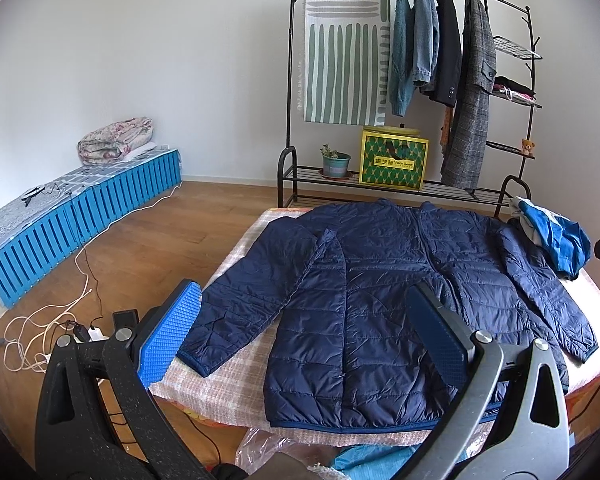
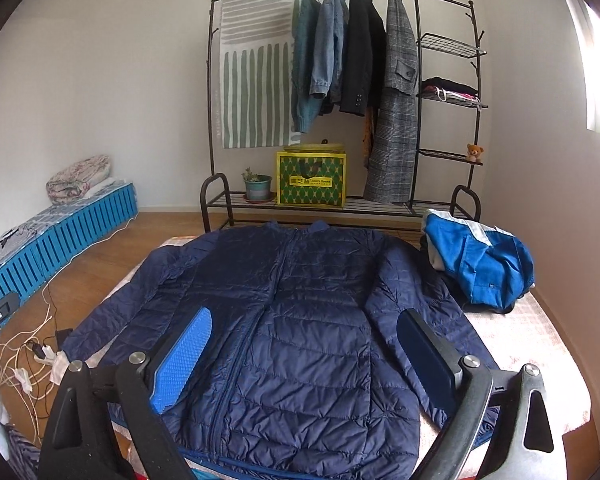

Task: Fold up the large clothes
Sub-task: 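Reach the right gripper to the navy jacket's sleeve cuff and grasp it, then lift the sleeve with the right gripper, fold it across the jacket body, release, then move the left gripper to the other sleeve cuff and grasp it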

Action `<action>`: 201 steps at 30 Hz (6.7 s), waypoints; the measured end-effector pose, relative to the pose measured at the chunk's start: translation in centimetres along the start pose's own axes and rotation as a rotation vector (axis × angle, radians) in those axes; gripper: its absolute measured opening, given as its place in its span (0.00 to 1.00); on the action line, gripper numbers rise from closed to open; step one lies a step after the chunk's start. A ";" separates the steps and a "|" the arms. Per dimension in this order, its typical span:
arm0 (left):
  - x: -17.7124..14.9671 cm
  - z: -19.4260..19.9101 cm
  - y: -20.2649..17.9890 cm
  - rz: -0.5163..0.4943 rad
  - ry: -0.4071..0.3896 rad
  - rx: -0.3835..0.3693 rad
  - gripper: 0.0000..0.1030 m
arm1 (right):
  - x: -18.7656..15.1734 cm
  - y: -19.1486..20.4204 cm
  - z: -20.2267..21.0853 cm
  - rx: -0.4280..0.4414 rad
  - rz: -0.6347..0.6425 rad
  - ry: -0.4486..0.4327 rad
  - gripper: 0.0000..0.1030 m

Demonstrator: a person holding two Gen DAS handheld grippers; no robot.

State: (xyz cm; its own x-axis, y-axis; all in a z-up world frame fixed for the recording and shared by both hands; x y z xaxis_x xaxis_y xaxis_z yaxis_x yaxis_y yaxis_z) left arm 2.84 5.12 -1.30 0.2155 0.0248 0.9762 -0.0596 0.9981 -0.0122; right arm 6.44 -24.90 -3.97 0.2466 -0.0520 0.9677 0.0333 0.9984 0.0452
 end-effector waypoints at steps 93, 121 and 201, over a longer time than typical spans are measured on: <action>-4.6 -10.9 -0.5 0.069 0.205 -0.153 0.96 | -4.9 6.8 -33.0 0.334 -0.220 0.396 0.04; -7.5 -14.9 -8.3 -0.032 0.312 -0.237 0.96 | -11.2 -11.1 -43.9 -0.086 -0.224 0.416 0.05; -21.6 -2.0 -60.0 -0.640 0.574 -0.998 0.46 | -11.1 -42.5 5.5 -0.495 -0.575 0.041 0.69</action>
State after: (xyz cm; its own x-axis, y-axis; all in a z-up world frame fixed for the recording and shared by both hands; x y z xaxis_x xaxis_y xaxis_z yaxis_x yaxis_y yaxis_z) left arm 3.71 -55.16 -22.13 0.3317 -0.6915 0.6417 0.8942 0.4472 0.0196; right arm -3.01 -66.68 -15.27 0.0944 -0.5719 0.8149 0.5957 0.6883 0.4140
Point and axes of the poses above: each gripper's, at about its wrist camera, not at the fingertips, and z roughly against the way its jaws point, y to its left, x to its top, the point moved 2 cm from there along -z, roughly the way its jaws point, and after that the axes turned 14 degrees about -y, right-handed, at the moved point
